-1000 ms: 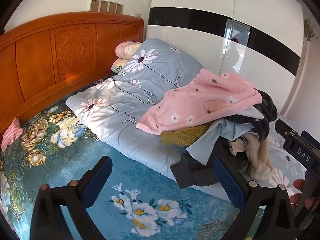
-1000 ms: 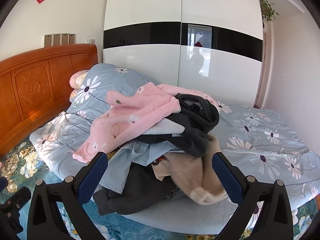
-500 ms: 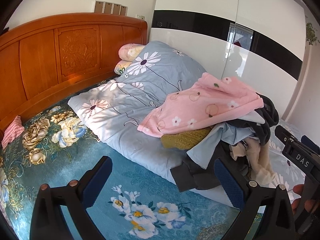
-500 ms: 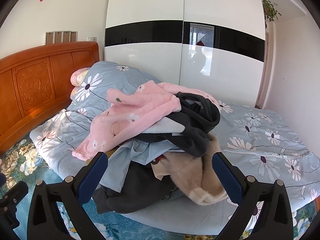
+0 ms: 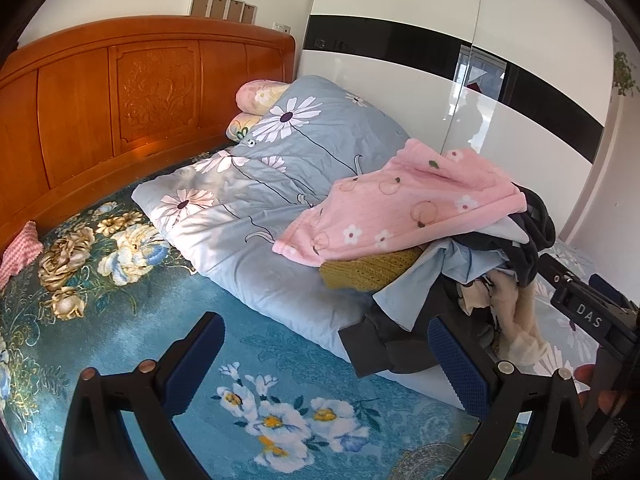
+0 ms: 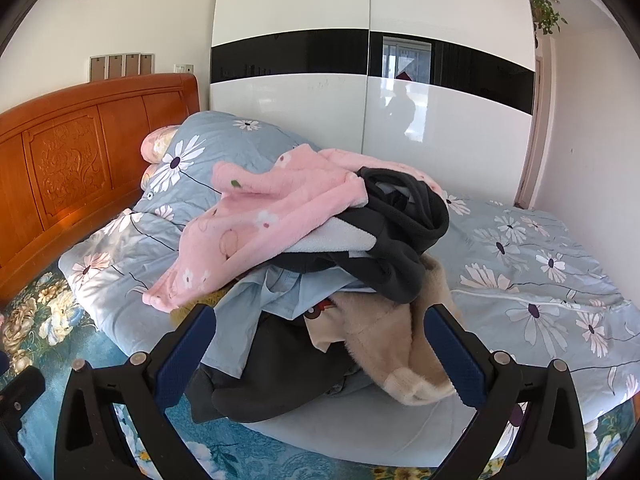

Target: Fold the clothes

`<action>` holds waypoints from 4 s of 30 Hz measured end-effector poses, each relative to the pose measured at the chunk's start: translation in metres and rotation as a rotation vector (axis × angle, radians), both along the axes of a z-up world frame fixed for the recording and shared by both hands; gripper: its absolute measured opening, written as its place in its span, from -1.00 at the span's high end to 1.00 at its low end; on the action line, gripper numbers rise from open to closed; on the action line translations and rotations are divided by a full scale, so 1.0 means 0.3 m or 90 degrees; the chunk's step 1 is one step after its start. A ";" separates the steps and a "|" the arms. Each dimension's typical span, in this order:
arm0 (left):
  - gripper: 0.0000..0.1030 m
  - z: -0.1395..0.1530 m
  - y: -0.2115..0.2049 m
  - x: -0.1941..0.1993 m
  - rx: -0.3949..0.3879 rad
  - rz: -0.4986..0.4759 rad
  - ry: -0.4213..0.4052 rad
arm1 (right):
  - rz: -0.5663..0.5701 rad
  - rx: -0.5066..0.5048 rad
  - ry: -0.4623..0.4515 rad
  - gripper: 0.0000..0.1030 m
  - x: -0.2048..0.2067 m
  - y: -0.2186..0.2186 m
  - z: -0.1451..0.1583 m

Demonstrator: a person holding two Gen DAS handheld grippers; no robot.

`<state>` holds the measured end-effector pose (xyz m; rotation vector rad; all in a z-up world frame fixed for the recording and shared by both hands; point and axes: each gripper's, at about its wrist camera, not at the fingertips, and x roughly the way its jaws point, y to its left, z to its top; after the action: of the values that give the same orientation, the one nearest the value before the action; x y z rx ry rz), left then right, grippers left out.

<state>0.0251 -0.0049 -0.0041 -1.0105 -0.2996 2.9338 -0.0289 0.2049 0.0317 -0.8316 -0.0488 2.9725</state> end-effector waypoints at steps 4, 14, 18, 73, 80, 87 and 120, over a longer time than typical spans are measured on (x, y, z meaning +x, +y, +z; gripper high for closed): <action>-1.00 -0.002 -0.021 0.016 0.001 -0.016 -0.004 | 0.035 -0.038 0.003 -1.00 -0.036 0.007 -0.011; -1.00 0.001 -0.196 0.138 -0.028 0.007 0.008 | 0.042 -0.266 -0.071 -1.00 -0.416 0.118 -0.027; -1.00 -0.013 -0.272 0.187 -0.056 0.024 -0.003 | 0.005 -0.340 -0.100 -0.77 -0.529 0.120 -0.051; -1.00 0.034 -0.832 0.571 0.030 0.078 -0.012 | 0.577 -0.449 -0.020 0.85 0.445 -0.090 0.458; -1.00 -0.098 -0.797 0.551 0.071 0.052 -0.070 | 0.280 -0.404 -0.265 0.85 0.478 0.151 -0.158; -1.00 -0.190 -0.680 0.521 0.100 0.016 -0.105 | -0.022 -0.339 -0.400 0.86 0.559 0.485 -0.572; -1.00 -0.443 -0.413 0.491 0.109 0.019 -0.240 | 0.387 0.158 -0.490 -0.13 0.243 -0.375 -0.788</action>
<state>0.1722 -0.1288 -0.1370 -1.5348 -0.5657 2.6656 0.0439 0.0922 -0.2046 -2.1580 -0.8036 2.7742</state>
